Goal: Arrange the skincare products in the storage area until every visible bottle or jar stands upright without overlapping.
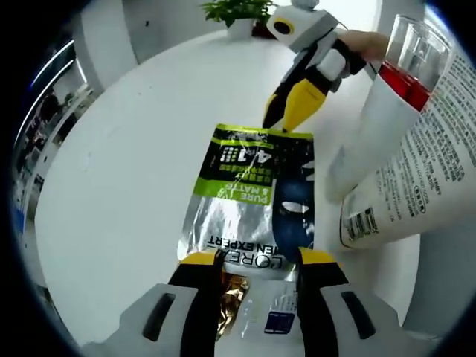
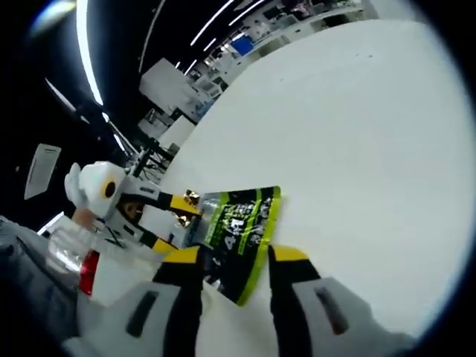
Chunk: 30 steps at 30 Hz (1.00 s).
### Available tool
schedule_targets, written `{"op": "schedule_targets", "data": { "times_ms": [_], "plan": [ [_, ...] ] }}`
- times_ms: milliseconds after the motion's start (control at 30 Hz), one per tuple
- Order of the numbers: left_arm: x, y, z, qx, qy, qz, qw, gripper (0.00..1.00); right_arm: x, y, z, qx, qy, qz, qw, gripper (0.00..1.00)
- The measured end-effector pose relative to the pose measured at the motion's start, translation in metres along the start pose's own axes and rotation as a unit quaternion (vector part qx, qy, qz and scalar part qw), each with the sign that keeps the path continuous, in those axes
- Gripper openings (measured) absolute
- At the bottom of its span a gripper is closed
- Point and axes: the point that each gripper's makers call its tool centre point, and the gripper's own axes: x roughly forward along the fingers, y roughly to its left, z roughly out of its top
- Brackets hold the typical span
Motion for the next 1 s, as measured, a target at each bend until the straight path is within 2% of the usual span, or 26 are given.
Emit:
{"op": "schedule_targets", "data": {
  "times_ms": [267, 433, 633, 767, 1000],
  "plan": [
    [0.0, 0.0, -0.001, 0.001, -0.001, -0.001, 1.0, 0.35, 0.0, 0.002, -0.001, 0.047, -0.01, 0.041, 0.998, 0.32],
    [0.0, -0.001, -0.001, 0.003, -0.003, -0.003, 1.0, 0.35, -0.001, 0.005, 0.0, 0.105, -0.025, 0.088, 0.9903, 0.31],
    [0.0, -0.002, 0.0, 0.006, -0.004, -0.005, 1.0, 0.35, 0.001, 0.011, -0.003, 0.144, -0.032, 0.127, 0.9809, 0.29],
    [0.0, -0.003, 0.0, 0.008, -0.004, -0.006, 0.9999, 0.34, 0.003, 0.012, -0.001, 0.148, -0.037, 0.126, 0.9803, 0.26],
    [0.0, -0.003, 0.0, 0.01, -0.005, -0.008, 0.9999, 0.34, 0.01, 0.016, 0.002, 0.166, -0.037, 0.145, 0.9747, 0.22]
  ]
}}
